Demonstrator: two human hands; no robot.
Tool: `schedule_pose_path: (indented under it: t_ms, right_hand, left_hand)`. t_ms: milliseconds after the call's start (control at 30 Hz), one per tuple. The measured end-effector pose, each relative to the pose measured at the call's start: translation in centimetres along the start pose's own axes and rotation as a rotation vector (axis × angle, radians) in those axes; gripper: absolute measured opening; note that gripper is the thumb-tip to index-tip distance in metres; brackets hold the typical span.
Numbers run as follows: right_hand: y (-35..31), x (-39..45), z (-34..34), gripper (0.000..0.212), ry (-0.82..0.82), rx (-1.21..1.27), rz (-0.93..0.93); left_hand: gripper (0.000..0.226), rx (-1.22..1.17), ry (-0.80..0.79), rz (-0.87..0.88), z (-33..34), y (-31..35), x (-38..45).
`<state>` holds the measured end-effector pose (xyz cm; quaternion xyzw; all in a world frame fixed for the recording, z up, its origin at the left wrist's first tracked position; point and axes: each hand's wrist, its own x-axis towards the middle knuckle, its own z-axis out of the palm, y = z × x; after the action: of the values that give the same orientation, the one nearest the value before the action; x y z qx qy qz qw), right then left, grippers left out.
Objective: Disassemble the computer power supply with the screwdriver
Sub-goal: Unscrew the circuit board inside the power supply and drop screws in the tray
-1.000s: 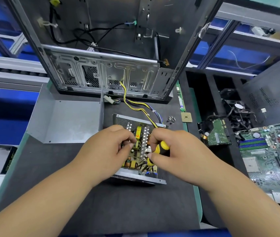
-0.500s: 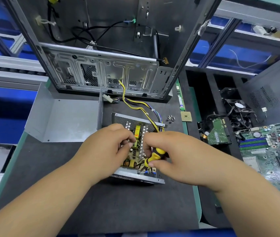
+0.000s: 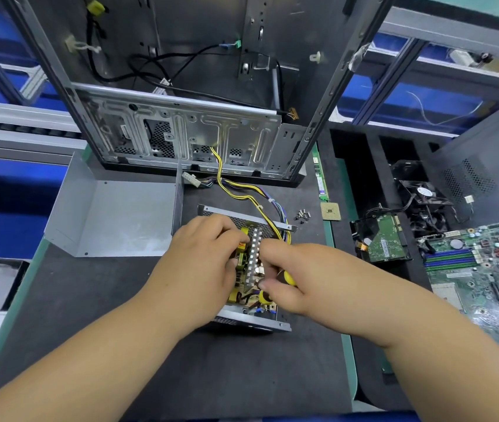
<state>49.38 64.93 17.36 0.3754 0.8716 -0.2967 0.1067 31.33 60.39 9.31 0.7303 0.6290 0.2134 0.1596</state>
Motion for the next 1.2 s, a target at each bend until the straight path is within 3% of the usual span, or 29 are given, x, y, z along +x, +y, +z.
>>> schedule_pose_path:
  t_ms: [167, 333, 467, 900, 1100, 1200]
  right_hand:
    - [0.5, -0.4, -1.0, 0.018, -0.062, 0.024, -0.032]
    - [-0.2, -0.2, -0.6, 0.011, 0.030, -0.003, -0.115]
    - [-0.7, 0.1, -0.2, 0.036, 0.129, -0.113, -0.096]
    - [-0.1, -0.1, 0.1, 0.004, 0.158, 0.000, -0.067]
    - [-0.1, 0.2, -0.2, 0.042, 0.189, -0.126, -0.014]
    - [-0.2, 0.2, 0.0, 0.021, 0.205, -0.014, 0.005]
  left_hand:
    - [0.038, 0.036, -0.008, 0.015, 0.1, -0.1, -0.1]
    - [0.033, 0.027, -0.011, -0.004, 0.1, -0.2, -0.1]
    - [0.033, 0.036, -0.041, -0.017, 0.1, -0.1, 0.0]
    - [0.036, 0.034, -0.045, -0.023, 0.0, -0.1, -0.1]
    - [0.033, 0.042, -0.048, -0.027, 0.0, 0.0, 0.0]
    - [0.032, 0.030, -0.046, -0.027, -0.1, 0.0, 0.0]
